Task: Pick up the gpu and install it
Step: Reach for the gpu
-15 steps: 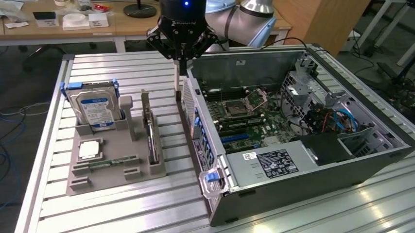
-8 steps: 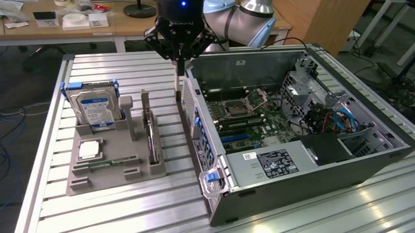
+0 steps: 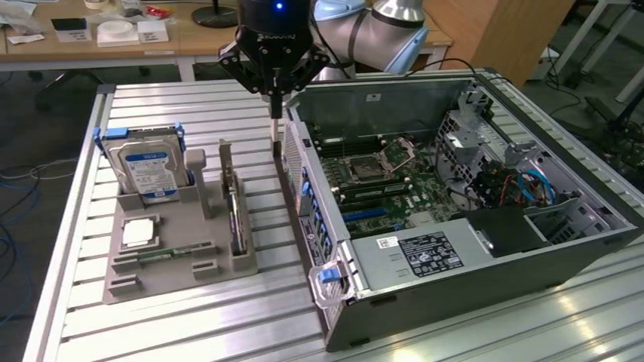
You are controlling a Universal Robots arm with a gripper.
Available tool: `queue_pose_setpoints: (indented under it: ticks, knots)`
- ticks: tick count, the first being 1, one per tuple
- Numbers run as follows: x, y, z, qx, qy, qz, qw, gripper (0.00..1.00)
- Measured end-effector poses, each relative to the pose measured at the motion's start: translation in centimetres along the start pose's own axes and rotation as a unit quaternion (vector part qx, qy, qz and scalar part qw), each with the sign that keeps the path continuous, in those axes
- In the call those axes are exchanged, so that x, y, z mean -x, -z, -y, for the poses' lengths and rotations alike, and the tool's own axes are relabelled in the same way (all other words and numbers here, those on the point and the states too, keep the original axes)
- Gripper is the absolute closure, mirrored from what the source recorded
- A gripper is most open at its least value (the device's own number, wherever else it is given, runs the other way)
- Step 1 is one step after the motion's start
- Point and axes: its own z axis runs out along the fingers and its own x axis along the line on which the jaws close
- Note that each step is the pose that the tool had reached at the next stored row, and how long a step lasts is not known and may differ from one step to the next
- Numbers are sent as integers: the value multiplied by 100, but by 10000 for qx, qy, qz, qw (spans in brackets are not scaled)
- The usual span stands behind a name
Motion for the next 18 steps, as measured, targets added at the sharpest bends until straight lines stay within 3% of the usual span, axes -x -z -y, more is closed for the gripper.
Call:
queue_pose_setpoints:
  ticks: [18]
  knots:
    - [-133, 3, 26, 0, 0, 0, 10000, 89]
